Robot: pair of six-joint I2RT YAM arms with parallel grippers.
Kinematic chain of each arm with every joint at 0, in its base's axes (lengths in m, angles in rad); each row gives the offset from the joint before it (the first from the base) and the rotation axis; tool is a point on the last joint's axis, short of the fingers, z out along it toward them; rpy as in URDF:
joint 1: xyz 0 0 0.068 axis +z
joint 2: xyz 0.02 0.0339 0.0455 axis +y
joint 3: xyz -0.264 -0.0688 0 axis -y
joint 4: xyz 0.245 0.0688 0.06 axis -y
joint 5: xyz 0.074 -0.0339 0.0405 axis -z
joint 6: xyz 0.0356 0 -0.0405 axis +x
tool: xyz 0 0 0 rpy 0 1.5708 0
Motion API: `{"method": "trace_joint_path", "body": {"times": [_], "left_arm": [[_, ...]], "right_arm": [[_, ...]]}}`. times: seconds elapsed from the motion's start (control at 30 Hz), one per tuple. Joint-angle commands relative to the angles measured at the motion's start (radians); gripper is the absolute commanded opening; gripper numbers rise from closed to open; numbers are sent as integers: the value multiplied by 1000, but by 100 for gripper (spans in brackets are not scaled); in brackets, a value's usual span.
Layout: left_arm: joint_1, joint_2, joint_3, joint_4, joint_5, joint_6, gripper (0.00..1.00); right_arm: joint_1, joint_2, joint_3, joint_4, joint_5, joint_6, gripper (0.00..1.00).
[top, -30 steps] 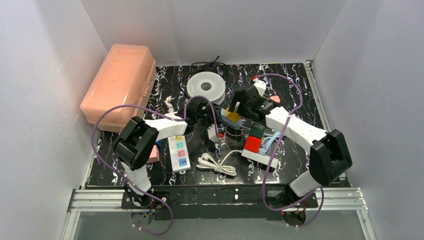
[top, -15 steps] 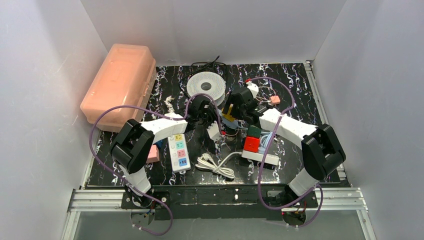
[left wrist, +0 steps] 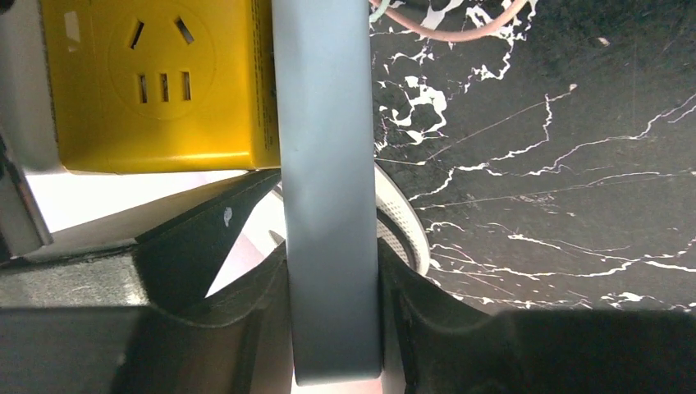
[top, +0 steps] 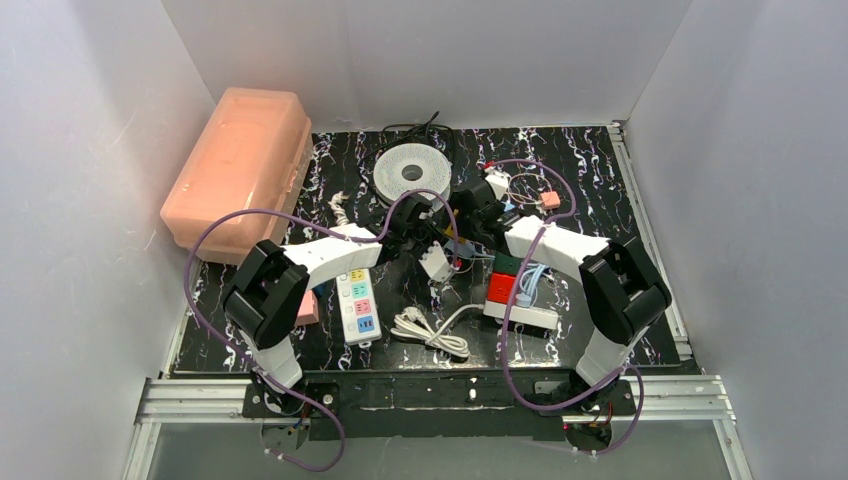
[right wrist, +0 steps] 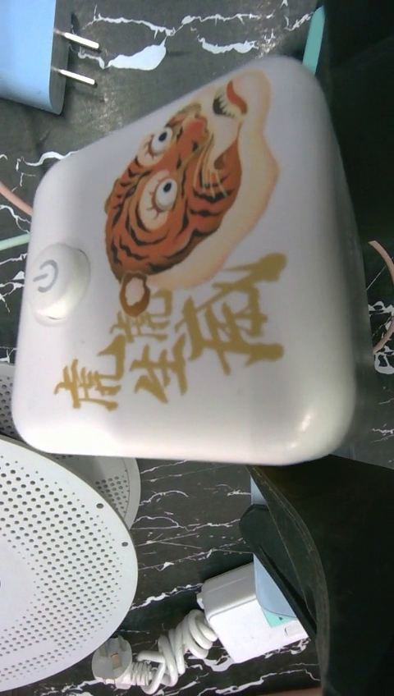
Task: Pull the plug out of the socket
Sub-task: Remove the plug from the socket.
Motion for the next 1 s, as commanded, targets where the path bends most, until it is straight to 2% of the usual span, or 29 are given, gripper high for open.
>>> {"method": "trace_joint_path", "body": {"times": [0.0, 0.2, 0.3, 0.37, 0.53, 0.6, 0.67, 0.8, 0.97], "left_arm": [[-3, -68, 9, -147, -128, -32, 0], [-5, -88, -11, -169, -136, -72, 0], [-15, -90, 19, -214, -149, -120, 0], [-21, -91, 27, -220, -152, -130, 0], [-27, -104, 23, -242, -149, -140, 0], [-28, -121, 5, -250, -142, -144, 0], [-29, -137, -28, -242, -132, -135, 0], [-32, -168, -93, -226, -115, -116, 0], [-34, -192, -138, -252, -94, -103, 0]], "right_arm": [[8, 30, 34, 47, 46, -11, 81], [7, 7, 0, 88, 64, -31, 62], [7, -2, -17, 106, 61, -32, 38], [7, -5, -16, 104, 68, -33, 28], [-5, -24, -17, 105, 83, -45, 14], [-29, -48, -28, 121, 78, -49, 10], [-76, -76, -45, 151, 53, -43, 1], [-131, -112, -73, 184, 32, -47, 1], [-144, -115, -58, 191, 45, -88, 1]]}}
